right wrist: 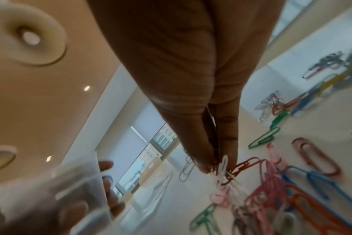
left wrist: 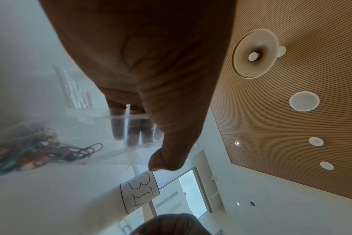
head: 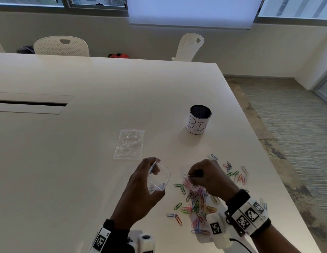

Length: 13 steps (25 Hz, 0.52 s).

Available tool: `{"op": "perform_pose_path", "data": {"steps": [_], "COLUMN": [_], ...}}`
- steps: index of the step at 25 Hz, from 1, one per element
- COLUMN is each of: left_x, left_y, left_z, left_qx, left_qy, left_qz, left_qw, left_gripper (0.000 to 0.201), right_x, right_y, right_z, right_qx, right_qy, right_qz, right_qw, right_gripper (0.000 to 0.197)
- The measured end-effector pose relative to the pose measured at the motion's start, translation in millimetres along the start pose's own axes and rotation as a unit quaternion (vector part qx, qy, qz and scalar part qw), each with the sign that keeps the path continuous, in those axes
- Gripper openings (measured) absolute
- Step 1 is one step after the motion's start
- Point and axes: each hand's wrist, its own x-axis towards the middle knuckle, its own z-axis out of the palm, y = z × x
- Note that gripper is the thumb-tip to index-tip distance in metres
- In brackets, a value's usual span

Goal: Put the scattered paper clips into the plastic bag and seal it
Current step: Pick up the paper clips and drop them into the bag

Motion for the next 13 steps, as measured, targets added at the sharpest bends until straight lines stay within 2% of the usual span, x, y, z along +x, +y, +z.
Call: {"op": "perform_pose_path", "data": {"steps": [2, 5, 7, 11, 13], "left_x": [0, 0, 0, 1, 2], "left_y": [1, 2, 4, 7, 9], "left_z": [0, 1, 2, 2, 2], "left_qx": [-0.003, -0.007, -0.005, 0.000, 0.001], "left_qy": [-0.002, -0.008, -0.011, -0.010, -0.009], "left_qz": [-0.001, -0.001, 0.004, 0.016, 0.019], "left_qw": [1.000, 1.000, 1.000, 1.000, 1.000], "left_gripper": [0.070, 0.068, 0.067, 0.063, 0.059], "right_x": [-5, -15, -21, -28, -27], "right_y": [-2, -19, -36, -70, -82], "right_z": [-8, -19, -23, -19, -9], "right_qx": [0.112, 0.249, 0.300, 0.399, 0.382], "right_qy": [0.020, 0.014, 0.013, 0.062, 0.093], "right_qz": [0.026, 0.034, 0.018, -0.004, -0.020], "right_qw": [0.993, 0.968, 0.954, 0.915, 0.919], "right_gripper": [0.005, 0.005, 0.008, 0.014, 0.012]}}
